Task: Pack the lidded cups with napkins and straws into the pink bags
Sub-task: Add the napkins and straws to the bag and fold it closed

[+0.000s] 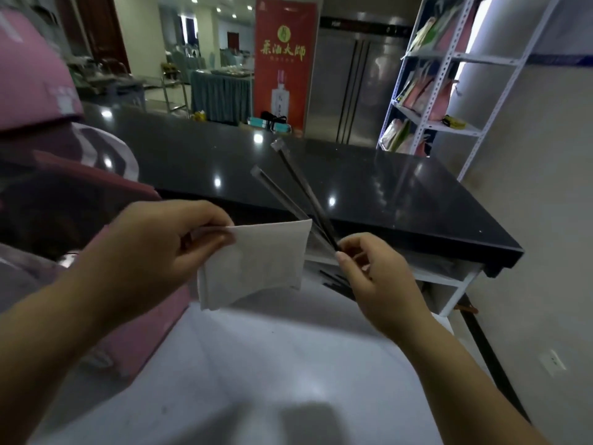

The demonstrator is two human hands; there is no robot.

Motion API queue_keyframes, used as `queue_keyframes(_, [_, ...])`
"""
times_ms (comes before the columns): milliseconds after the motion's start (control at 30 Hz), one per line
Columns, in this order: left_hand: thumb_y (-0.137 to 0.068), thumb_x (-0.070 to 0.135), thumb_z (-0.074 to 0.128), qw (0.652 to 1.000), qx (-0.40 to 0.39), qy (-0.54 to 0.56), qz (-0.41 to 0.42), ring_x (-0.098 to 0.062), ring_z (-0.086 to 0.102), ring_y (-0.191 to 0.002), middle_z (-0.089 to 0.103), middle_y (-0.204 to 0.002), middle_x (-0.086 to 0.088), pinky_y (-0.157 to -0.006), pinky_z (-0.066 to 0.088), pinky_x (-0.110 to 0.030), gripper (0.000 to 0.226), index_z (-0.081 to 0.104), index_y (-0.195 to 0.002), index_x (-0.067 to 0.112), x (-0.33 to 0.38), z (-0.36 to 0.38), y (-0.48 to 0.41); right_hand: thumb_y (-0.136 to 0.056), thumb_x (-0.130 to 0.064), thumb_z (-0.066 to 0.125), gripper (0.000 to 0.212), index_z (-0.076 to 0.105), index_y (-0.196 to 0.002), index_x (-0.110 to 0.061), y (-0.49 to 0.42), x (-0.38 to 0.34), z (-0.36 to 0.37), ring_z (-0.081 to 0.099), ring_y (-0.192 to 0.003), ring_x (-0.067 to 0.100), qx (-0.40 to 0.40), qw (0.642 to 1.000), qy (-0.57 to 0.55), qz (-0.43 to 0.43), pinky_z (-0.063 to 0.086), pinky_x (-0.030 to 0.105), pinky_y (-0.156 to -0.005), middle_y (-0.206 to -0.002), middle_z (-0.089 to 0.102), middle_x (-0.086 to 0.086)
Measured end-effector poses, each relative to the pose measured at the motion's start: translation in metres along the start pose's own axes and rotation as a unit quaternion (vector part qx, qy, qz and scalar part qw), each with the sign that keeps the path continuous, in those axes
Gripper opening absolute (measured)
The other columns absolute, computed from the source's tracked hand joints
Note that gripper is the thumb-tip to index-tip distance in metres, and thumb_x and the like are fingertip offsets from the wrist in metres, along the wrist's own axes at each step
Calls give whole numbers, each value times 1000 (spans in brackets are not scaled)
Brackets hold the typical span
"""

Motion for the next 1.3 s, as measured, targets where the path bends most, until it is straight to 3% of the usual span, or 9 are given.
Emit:
queue_keyframes(200, [-81, 26, 67, 996, 63, -24, 52, -3, 63, -68, 68, -82, 7, -56, 51, -25, 13, 65, -94, 27, -63, -81, -7, -90, -18, 58, 19, 53, -91, -36, -42, -87, 30, 56, -76, 1, 24, 995, -64, -70, 46, 13, -68, -83, 57, -13])
queue_keyframes(400, [-81, 33, 65, 997, 72, -3, 30, -1, 62, -69, 66, -83, 14, -57, 52, -21, 17, 60, -96, 39, -152, -139, 6, -90, -17, 59, 21, 55, -88, -37, -76, -160, 90, 58, -75, 2, 29, 992, -96, -76, 46, 12, -65, -81, 59, -12])
queue_keyframes(567, [-76, 39, 60, 996, 68, 51, -25, 0, 62, -74, 66, -84, 18, -63, 53, -27, 16, 64, -91, 38, -228, -158, 29, -91, -19, 58, 12, 64, -100, -24, -99, -196, 144, 54, -83, 1, -16, 998, -12, -62, 44, 11, -71, -91, 58, -11])
queue_keyframes(667, [-74, 42, 57, 997, 37, 58, -37, 4, 60, -75, 64, -80, 20, -58, 47, -16, 11, 63, -85, 42, -255, -156, 40, -92, -21, 56, 15, 66, -103, -22, -111, -207, 168, 54, -84, 3, -75, 995, 51, -36, 45, 14, -71, -95, 58, -8])
queue_keyframes(800, [-78, 25, 66, 996, -3, 74, -48, 5, 59, -78, 64, -79, 19, -57, 44, -14, 17, 63, -85, 39, -280, -141, 46, -91, -19, 55, 17, 69, -100, -19, -127, -220, 192, 59, -81, 9, -147, 977, 155, -18, 53, 26, -75, -97, 65, -4])
queue_keyframes(967, [-81, 23, 64, 994, -19, 95, -51, 6, 58, -80, 65, -82, 15, -58, 44, -14, 11, 64, -88, 32, -295, -123, 44, -89, -43, 57, 27, 63, -108, -25, -140, -229, 203, 61, -83, 14, -169, 958, 229, 18, 54, 36, -75, -98, 66, -4])
queue_keyframes(1067, [-82, 24, 63, 992, -19, 117, -50, 7, 57, -81, 64, -84, 16, -62, 44, -16, 12, 62, -88, 34, -299, -115, 41, -85, -43, 61, 31, 61, -113, -30, -141, -226, 199, 60, -89, 8, -158, 971, 175, 28, 54, 33, -78, -103, 65, -10])
queue_keyframes(1167, [-82, 24, 63, 988, -1, 143, -52, 5, 58, -80, 65, -83, 15, -64, 43, -16, 11, 63, -87, 34, -304, -112, 39, -80, -43, 67, 33, 60, -110, -33, -140, -225, 204, 60, -82, 2, -174, 980, 90, 33, 52, 24, -71, -96, 63, -14])
queue_keyframes(1300, [-82, 25, 63, 984, 11, 173, -49, 2, 60, -80, 66, -83, 15, -66, 44, -17, 11, 64, -87, 34, -308, -109, 38, -84, -33, 65, 23, 62, -107, -26, -144, -228, 221, 62, -85, 7, -167, 985, 42, 19, 56, 33, -77, -96, 65, -9])
Point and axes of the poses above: each hand's wrist, its own y-axis away from the middle knuckle, its own z-axis out of the palm, x = y × z, the point moved 4 cm from there along -y, towards the middle knuckle
